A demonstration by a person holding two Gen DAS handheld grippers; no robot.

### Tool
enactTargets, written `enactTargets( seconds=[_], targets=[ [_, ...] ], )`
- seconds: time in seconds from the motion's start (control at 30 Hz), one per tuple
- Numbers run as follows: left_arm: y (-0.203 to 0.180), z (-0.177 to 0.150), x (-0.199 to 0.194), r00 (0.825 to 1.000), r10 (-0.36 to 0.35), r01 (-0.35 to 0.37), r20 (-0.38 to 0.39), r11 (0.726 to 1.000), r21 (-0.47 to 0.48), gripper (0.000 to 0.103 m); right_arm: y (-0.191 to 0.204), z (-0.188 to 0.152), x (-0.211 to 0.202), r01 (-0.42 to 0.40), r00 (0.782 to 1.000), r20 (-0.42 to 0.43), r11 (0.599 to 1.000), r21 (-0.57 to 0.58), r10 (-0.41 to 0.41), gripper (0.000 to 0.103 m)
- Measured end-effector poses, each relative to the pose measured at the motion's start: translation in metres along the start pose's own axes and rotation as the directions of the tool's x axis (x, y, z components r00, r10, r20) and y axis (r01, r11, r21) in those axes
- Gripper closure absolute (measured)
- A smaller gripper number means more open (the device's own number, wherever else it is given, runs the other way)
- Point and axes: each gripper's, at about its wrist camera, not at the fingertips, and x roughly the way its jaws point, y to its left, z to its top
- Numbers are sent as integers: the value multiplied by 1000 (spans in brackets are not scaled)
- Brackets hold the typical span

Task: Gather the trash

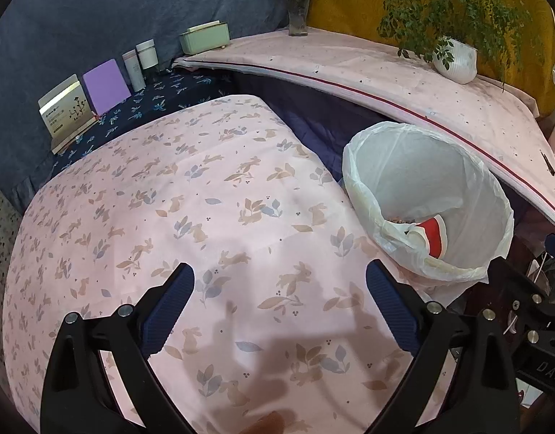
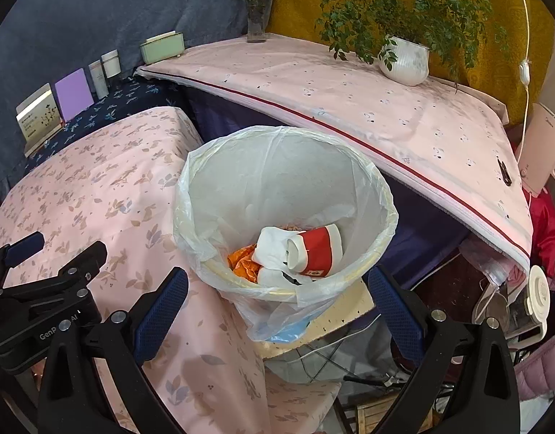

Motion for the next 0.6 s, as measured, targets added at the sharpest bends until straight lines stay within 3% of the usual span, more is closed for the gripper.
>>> enactTargets(
  seconds=[0.6],
  targets=[
    [-4, -1, -4, 1000, 18, -18, -3, 1000, -25, 11, -4, -4, -1, 10, 1000, 3, 1000, -1, -10, 7]
  ],
)
